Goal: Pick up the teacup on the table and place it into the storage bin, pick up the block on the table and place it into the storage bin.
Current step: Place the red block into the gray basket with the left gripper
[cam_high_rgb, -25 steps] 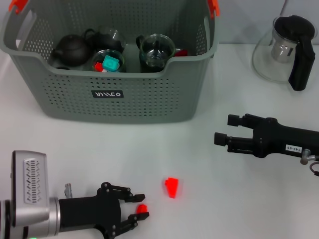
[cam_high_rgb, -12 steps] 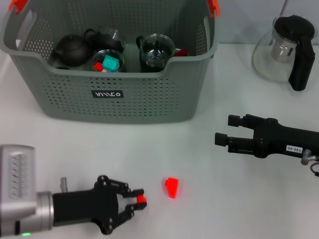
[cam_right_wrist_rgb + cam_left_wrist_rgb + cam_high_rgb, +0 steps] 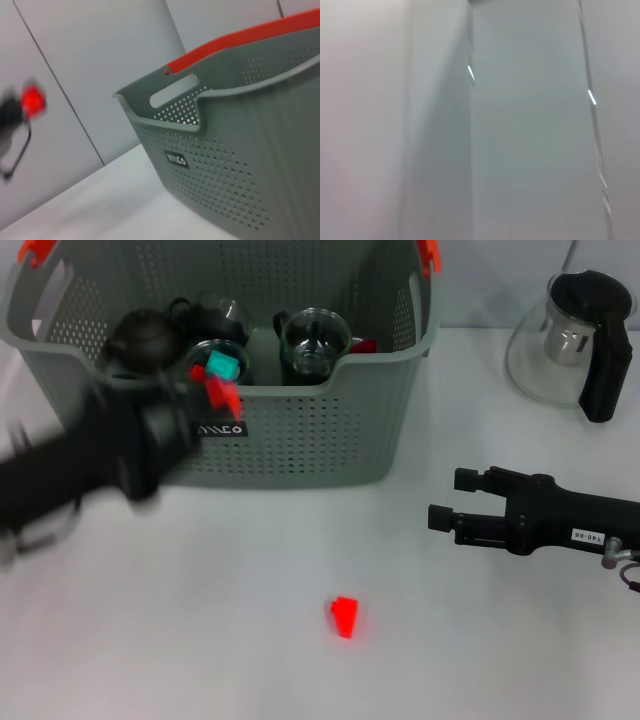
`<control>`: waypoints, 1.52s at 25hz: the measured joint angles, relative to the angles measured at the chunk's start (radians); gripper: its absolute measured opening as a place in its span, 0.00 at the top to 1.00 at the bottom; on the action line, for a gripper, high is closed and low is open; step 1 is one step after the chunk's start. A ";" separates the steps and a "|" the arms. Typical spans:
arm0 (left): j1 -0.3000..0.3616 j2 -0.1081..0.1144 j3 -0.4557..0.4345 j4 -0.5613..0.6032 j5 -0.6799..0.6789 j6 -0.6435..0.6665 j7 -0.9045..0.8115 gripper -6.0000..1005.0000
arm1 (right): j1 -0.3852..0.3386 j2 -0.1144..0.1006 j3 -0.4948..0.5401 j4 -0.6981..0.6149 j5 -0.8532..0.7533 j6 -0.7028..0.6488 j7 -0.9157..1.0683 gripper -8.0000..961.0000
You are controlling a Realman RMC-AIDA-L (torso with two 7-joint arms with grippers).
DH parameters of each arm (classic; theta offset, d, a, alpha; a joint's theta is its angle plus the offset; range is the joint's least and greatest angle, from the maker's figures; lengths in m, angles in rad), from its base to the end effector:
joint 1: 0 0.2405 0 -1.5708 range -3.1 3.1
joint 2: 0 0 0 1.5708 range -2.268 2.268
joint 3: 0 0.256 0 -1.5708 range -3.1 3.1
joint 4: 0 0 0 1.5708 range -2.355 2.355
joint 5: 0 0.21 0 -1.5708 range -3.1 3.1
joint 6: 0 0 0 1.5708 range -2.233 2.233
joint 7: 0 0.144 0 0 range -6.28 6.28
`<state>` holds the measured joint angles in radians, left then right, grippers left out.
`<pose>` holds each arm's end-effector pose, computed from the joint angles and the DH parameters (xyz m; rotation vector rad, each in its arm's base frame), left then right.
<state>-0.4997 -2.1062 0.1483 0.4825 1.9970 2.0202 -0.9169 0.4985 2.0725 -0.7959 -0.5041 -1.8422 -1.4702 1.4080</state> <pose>-0.2546 0.2756 0.0333 -2.3692 -0.1484 -1.3508 0.2715 0.3186 -0.0266 -2.6543 0.8589 0.8121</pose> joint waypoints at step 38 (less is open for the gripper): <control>-0.196 -0.030 0.737 0.680 0.268 -0.976 -1.089 0.79 | 0.006 0.005 0.004 -0.003 0.002 -0.001 -0.004 0.04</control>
<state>-0.6959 -2.1362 0.8848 1.1628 2.2650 1.0439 -2.0063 0.5042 2.0774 -0.7915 -0.5066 -1.8398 -1.4711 1.4036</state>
